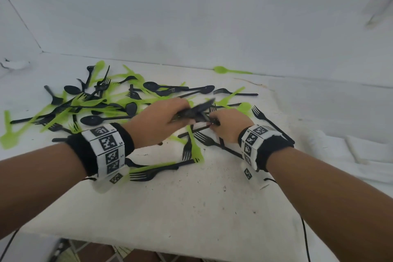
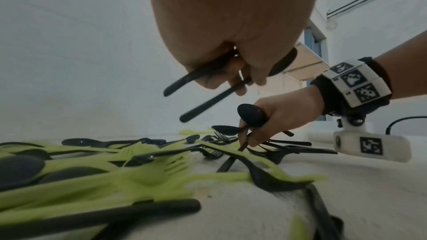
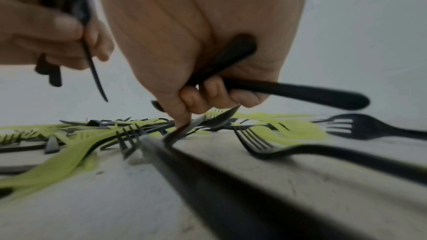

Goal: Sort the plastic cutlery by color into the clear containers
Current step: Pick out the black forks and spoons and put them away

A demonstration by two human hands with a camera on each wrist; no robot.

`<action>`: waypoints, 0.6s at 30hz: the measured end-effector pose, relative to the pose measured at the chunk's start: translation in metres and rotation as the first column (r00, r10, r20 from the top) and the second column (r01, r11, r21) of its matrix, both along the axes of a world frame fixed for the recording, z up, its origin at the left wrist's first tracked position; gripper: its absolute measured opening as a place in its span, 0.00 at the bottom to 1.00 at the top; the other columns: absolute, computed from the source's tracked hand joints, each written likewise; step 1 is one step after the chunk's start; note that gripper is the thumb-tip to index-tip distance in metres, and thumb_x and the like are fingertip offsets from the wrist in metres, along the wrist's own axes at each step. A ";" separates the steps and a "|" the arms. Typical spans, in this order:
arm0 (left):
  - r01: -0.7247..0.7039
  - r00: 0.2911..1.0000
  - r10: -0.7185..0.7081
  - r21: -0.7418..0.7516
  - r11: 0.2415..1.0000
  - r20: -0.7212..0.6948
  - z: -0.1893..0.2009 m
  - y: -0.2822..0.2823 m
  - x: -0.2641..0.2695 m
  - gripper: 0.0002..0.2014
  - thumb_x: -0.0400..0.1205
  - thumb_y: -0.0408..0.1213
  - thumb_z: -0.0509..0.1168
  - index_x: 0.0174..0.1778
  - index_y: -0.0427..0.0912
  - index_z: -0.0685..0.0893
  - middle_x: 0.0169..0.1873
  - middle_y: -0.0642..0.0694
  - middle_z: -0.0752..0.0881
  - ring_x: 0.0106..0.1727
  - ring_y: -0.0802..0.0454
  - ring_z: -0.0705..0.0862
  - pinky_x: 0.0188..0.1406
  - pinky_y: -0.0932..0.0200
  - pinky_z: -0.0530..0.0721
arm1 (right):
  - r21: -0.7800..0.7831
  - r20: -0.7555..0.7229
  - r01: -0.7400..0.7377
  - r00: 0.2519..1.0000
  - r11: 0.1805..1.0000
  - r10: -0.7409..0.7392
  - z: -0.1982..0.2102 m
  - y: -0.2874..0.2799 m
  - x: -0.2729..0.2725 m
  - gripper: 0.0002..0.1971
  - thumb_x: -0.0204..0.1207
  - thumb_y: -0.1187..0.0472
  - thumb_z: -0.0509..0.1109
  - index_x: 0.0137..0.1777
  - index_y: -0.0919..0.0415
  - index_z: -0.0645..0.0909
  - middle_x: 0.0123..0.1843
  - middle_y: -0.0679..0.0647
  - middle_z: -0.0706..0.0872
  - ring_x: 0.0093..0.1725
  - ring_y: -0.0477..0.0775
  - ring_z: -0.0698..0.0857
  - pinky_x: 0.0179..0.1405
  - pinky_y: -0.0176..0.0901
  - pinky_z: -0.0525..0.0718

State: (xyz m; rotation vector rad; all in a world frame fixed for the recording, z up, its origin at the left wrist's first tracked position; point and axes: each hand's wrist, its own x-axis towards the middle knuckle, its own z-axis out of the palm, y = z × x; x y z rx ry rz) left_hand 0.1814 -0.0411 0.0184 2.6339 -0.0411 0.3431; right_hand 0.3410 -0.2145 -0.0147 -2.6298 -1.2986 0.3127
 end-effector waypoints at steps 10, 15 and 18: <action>-0.262 0.964 0.257 -0.388 0.884 -0.065 0.003 0.021 0.006 0.16 0.90 0.51 0.62 0.48 0.41 0.78 0.29 0.47 0.88 0.19 0.56 0.71 0.17 0.59 0.72 | 0.080 0.079 0.090 0.992 0.993 -0.096 0.003 0.008 0.005 0.07 0.88 0.49 0.54 0.50 0.49 0.69 0.42 0.53 0.83 0.42 0.63 0.82 0.40 0.51 0.80; -0.348 0.935 0.309 -0.301 0.888 -0.171 -0.012 0.037 0.003 0.17 0.90 0.54 0.60 0.49 0.42 0.78 0.27 0.48 0.85 0.24 0.55 0.76 0.30 0.55 0.78 | 0.088 -0.033 0.131 0.991 0.988 -0.128 0.000 0.009 0.003 0.08 0.87 0.50 0.61 0.53 0.53 0.68 0.42 0.52 0.80 0.46 0.62 0.82 0.46 0.54 0.83; -0.370 0.923 0.327 -0.236 0.899 -0.201 -0.017 0.041 0.001 0.17 0.90 0.55 0.58 0.51 0.44 0.78 0.32 0.43 0.88 0.24 0.57 0.77 0.31 0.56 0.77 | 0.114 -0.125 0.193 0.976 0.975 -0.178 0.003 0.011 0.000 0.09 0.83 0.55 0.66 0.54 0.57 0.69 0.39 0.52 0.79 0.41 0.60 0.82 0.42 0.51 0.82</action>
